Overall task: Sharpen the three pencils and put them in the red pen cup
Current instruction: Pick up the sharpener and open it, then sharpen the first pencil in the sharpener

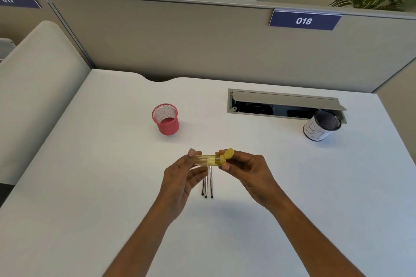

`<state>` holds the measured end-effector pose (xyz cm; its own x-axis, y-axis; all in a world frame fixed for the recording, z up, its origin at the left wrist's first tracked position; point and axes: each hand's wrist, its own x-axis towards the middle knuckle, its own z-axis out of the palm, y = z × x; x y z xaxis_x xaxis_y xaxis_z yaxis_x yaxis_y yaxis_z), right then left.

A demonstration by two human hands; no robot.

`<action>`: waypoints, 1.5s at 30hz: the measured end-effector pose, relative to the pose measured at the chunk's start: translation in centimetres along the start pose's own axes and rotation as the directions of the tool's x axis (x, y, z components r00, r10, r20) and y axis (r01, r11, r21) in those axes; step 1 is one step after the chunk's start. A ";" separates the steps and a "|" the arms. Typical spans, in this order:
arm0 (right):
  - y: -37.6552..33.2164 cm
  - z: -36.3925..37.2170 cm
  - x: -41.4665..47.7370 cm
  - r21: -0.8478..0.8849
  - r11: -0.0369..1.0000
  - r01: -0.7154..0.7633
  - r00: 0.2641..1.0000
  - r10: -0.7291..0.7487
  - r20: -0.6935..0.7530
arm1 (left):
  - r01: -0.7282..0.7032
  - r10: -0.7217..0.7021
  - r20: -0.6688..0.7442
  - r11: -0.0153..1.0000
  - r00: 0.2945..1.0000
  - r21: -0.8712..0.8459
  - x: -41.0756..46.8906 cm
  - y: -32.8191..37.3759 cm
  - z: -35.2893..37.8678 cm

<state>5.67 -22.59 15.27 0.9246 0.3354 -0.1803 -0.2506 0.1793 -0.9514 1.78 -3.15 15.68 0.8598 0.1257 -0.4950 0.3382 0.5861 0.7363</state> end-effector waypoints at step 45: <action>13.7 1.7 3.7 -0.691 0.624 -0.366 0.905 0.066 -0.420 | -0.034 -0.033 -0.235 0.960 0.971 -0.277 1.5 0.6 -3.6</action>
<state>5.15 -17.33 2.01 0.9408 -0.0725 -0.3312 -0.2965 -0.6495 -0.7001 1.87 0.21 13.74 0.7342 0.2904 -0.6137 0.1894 0.7805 0.5958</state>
